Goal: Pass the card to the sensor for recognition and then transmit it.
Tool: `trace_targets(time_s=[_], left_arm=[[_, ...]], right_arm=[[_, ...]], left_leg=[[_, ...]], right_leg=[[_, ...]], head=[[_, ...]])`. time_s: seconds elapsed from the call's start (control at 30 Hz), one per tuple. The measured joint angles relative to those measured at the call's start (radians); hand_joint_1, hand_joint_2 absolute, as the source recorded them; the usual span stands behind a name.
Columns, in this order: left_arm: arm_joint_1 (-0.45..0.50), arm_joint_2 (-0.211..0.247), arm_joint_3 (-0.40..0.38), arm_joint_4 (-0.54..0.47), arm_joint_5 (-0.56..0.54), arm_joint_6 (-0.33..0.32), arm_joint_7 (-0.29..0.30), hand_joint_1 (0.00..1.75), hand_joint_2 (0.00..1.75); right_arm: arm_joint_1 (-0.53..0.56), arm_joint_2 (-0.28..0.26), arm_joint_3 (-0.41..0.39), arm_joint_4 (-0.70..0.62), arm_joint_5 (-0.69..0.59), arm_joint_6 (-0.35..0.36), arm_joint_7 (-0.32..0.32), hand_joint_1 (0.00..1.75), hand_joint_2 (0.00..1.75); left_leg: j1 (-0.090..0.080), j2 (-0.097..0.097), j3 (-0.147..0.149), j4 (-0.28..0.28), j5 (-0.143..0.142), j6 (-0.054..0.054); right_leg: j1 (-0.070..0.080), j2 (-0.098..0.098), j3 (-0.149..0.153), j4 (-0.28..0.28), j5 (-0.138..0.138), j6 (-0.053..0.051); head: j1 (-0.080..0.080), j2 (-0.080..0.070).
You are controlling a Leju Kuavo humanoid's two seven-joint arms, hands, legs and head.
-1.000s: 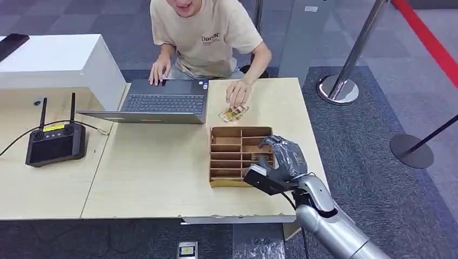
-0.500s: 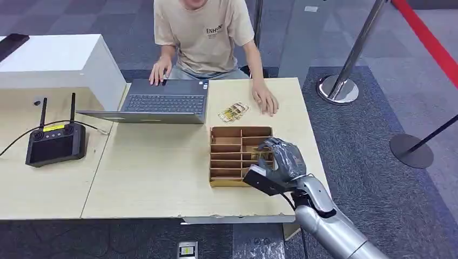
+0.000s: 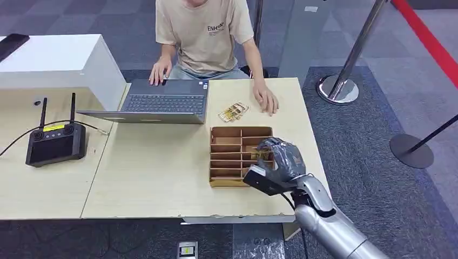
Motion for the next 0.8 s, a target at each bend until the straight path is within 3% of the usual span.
trace_targets(time_s=[0.23,0.8], left_arm=[[0.000,0.000,0.000,0.000,-0.003,-0.003,-0.002,0.00,0.00],[0.000,0.000,-0.001,0.000,-0.013,-0.010,-0.003,0.00,0.00]], right_arm=[[-0.006,0.003,0.000,0.012,0.001,-0.004,0.001,0.86,1.75],[-0.059,0.004,0.007,0.056,0.026,0.021,0.011,1.05,1.75]], left_leg=[[0.000,0.000,0.000,0.000,0.000,0.000],[0.000,0.000,0.000,0.000,0.000,0.000]], right_leg=[[0.000,0.000,0.000,0.000,0.000,0.000],[0.000,0.000,0.000,0.000,0.000,0.000]], head=[[0.000,0.000],[0.000,0.000]])
